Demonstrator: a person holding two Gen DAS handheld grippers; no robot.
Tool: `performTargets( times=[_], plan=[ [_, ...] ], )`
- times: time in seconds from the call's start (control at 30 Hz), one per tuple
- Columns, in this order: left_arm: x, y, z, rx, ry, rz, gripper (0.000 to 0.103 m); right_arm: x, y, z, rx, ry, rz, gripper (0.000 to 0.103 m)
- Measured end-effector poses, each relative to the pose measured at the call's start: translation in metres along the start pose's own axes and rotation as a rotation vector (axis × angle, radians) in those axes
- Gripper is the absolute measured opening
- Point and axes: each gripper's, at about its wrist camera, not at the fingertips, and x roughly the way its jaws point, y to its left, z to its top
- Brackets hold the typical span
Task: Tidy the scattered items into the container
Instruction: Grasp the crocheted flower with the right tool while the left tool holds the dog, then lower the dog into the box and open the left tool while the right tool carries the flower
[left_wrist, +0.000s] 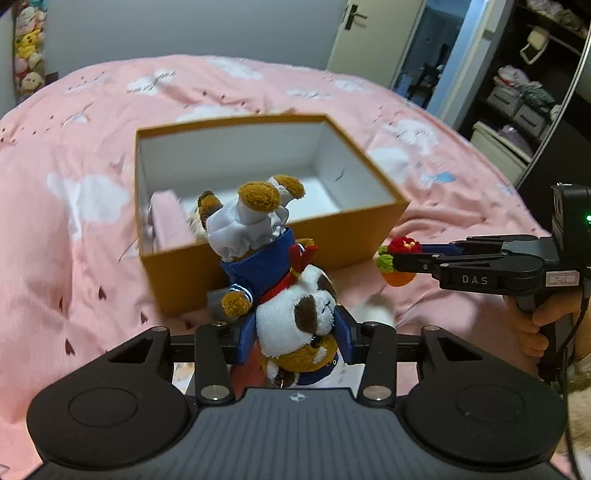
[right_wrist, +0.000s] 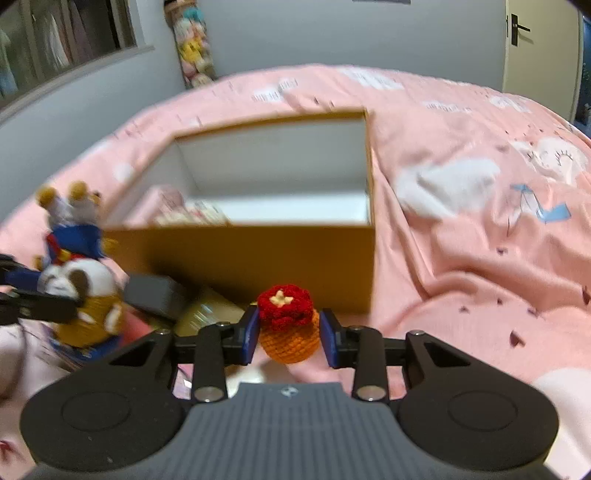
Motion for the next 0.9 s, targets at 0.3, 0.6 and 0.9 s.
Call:
performTargets(
  times=[0.3, 0.6, 0.9],
  plan=[
    [-0.017, -0.01, 0.052, 0.025, -0.12, 0.024, 0.05, -0.045, 0.014, 0.042, -0.048, -0.172, 0.085, 0.037],
    [-0.002, -0.015, 0.114, 0.08, -0.096, 0.009, 0.05, -0.047, 0.026, 0.095, -0.118, -0.284, 0.068, 0.038],
    [0.066, 0.008, 0.156, 0.056, 0.132, -0.009, 0.05, 0.0, 0.025, 0.128, -0.134, -0.211, 0.043, 0.037]
  ],
)
